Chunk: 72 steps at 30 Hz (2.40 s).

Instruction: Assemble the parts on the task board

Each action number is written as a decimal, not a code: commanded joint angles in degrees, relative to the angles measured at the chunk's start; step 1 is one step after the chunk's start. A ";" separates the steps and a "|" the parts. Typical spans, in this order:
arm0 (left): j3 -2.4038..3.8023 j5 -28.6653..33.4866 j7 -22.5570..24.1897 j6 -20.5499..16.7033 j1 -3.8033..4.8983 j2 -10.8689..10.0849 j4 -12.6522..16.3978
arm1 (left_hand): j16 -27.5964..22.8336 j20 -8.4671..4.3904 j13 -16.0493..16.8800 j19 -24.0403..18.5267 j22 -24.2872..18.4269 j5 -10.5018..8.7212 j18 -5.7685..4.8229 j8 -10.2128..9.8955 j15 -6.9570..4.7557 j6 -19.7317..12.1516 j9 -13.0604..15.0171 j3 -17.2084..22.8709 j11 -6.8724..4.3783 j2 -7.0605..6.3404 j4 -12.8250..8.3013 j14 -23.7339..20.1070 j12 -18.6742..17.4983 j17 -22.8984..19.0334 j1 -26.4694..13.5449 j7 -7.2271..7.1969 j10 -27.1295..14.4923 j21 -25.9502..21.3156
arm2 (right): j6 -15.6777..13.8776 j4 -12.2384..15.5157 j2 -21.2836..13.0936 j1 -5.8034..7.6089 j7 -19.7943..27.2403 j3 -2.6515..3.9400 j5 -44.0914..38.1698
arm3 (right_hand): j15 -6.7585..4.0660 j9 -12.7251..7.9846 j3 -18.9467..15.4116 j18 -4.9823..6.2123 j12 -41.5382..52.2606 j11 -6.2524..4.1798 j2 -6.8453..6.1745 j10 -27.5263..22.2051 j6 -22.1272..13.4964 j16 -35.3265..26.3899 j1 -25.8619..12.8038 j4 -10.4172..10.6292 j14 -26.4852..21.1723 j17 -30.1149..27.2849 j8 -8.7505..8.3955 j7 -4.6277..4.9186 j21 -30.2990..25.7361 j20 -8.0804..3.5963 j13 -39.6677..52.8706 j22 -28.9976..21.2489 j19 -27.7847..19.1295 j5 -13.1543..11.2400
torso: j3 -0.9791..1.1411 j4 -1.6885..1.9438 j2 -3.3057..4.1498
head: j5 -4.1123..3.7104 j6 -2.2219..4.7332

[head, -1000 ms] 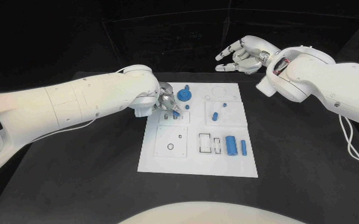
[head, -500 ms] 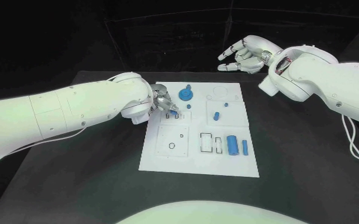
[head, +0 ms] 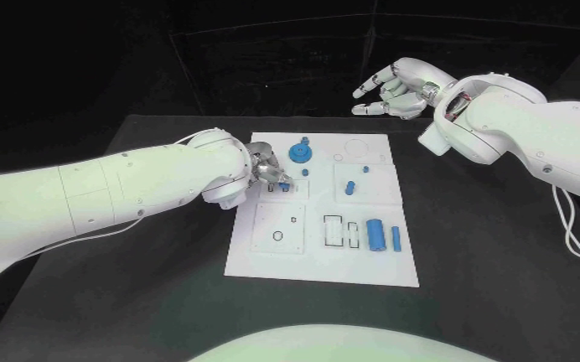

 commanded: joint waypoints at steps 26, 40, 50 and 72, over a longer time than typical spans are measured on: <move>-0.01 -4.59 -0.06 2.24 -0.14 1.33 -1.44 | 0.18 -0.02 0.14 0.58 0.27 -0.09 -0.67 0.34 -0.25 0.64 -0.26 7.95 -0.04 -1.41 -10.29 5.97 0.53 15.09 0.91 -0.56 0.78 0.27 | 0.70 -0.17 0.23 0.13 0.15 0.04 -0.20 | -0.10 -0.04 -0.46 0.78 -0.25 -0.08 0.42 -0.27 -0.04 -0.37 -0.56 0.03 5.44 13.16 0.36 -0.08 -0.33 0.06 1.34 -0.05 -0.41 0.38 | 0.01 0.03 0.05 | -0.01 -0.44; -0.03 -4.60 -0.48 4.77 -0.15 1.32 -1.36 | 0.18 -0.03 0.12 0.62 0.39 -0.08 -0.70 0.33 -0.27 0.72 -0.30 7.84 -0.07 -1.42 -10.41 5.97 0.52 15.09 1.06 -0.58 0.81 0.34 | 0.73 -0.04 0.24 0.13 0.38 0.04 -0.54 | -0.10 -0.04 -0.49 0.78 -0.23 -0.09 0.51 -0.25 -0.03 -0.36 -0.58 0.08 5.45 13.18 0.39 -0.09 -0.34 0.06 1.35 -0.07 -0.41 0.42 | 0.00 -0.02 0.08 | 0.03 -0.60; -0.03 -4.61 -0.75 5.02 -0.15 1.02 -1.15 | 0.18 -0.05 0.03 0.66 0.51 0.02 -0.72 0.31 -0.29 0.81 -0.36 7.74 -0.10 -1.44 -10.55 5.97 0.45 15.09 1.22 -0.60 0.81 0.40 | 0.68 -0.04 0.27 0.12 0.55 0.04 -0.55 | -0.10 -0.04 -0.49 0.78 -0.23 -0.09 0.51 -0.25 -0.03 -0.36 -0.58 0.08 5.45 13.18 0.39 -0.09 -0.34 0.06 1.35 -0.07 -0.41 0.42 | -0.01 0.00 0.09 | 0.11 -0.82; -0.03 -4.60 -1.02 6.33 -0.16 1.08 -1.56 | 0.18 -0.07 0.29 0.83 1.08 0.57 -0.83 0.34 -0.29 1.20 -0.50 7.39 -0.14 -1.53 -10.66 5.97 0.67 15.09 1.33 -0.65 1.08 0.73 | 0.72 -0.07 0.36 0.11 0.64 0.04 -0.55 | -0.11 -0.04 -0.52 0.79 -0.26 -0.10 0.59 -0.27 -0.01 -0.39 -0.56 0.11 5.43 13.12 0.44 -0.10 -0.37 0.05 1.30 -0.14 -0.43 0.48 | 0.02 -0.05 0.10 | 0.19 -0.95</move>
